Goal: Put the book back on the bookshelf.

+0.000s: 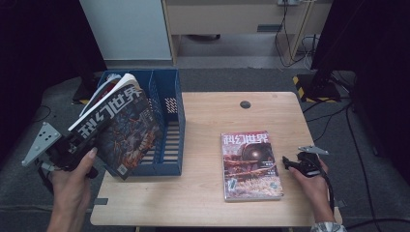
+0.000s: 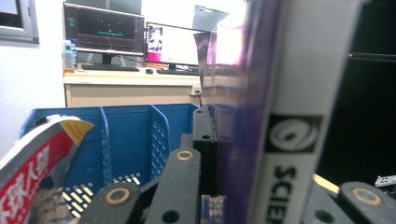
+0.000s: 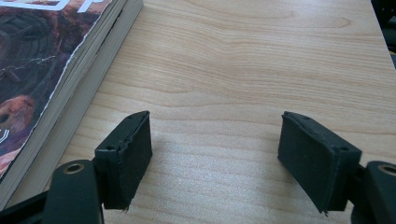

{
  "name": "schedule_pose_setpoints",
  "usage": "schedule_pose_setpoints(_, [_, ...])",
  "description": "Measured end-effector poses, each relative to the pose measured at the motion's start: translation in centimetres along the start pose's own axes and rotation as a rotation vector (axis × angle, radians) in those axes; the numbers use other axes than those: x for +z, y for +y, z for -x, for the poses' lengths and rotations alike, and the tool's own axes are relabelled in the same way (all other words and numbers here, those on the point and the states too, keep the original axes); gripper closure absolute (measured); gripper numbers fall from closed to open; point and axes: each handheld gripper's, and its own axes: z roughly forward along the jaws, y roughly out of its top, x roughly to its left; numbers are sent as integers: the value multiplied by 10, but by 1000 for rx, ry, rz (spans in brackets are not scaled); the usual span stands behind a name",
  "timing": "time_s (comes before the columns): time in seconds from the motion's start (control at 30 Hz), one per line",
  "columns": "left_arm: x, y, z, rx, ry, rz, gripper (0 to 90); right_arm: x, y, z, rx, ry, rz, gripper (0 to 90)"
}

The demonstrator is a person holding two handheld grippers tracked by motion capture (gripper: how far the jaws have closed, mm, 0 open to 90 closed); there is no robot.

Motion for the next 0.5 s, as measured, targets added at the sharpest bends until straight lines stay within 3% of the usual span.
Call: schedule_pose_setpoints(0.5, [-5,4,-14,-15,89,2,826,0,0,0,2,0,0,256])
